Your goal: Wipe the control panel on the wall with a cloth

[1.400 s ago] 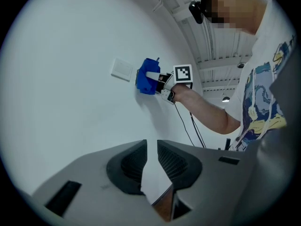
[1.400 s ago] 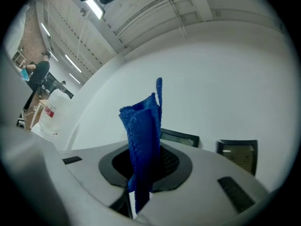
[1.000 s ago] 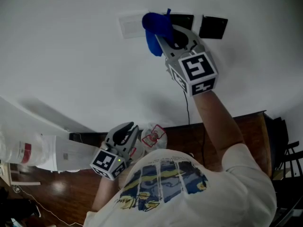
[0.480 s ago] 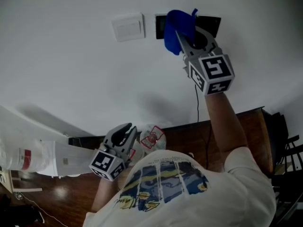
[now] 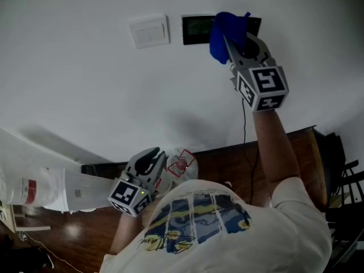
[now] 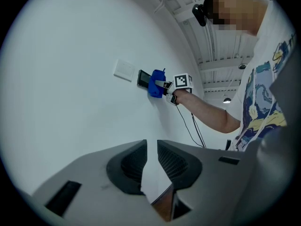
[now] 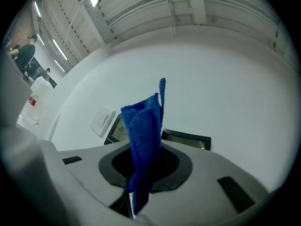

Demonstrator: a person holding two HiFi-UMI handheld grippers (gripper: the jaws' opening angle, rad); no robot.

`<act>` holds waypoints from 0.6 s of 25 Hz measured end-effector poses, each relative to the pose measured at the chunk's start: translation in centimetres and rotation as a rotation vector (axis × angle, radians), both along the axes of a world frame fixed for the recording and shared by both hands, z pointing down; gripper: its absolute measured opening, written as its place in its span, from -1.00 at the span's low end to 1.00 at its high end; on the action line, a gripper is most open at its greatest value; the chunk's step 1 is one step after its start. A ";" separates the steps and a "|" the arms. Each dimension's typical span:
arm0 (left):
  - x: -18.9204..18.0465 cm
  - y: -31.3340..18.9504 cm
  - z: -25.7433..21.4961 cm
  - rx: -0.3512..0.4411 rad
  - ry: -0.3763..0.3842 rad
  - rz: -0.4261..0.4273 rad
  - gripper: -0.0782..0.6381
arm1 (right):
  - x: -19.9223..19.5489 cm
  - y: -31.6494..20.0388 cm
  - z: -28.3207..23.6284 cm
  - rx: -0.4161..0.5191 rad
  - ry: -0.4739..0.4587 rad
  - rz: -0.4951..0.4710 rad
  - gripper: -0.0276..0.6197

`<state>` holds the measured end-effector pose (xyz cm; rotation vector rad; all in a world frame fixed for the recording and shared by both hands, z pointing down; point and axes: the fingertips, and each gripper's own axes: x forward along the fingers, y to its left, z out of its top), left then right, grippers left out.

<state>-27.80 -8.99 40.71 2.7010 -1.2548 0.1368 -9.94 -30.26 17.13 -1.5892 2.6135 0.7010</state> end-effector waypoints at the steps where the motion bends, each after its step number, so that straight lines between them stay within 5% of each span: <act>1: 0.0 0.0 0.2 -0.004 -0.001 -0.001 -0.65 | 0.1 0.0 0.1 0.007 -0.005 0.000 -0.65; 15: 3.1 -0.6 0.6 -0.021 -0.009 0.012 -0.65 | 0.4 1.1 -0.7 0.071 0.017 -0.083 -0.65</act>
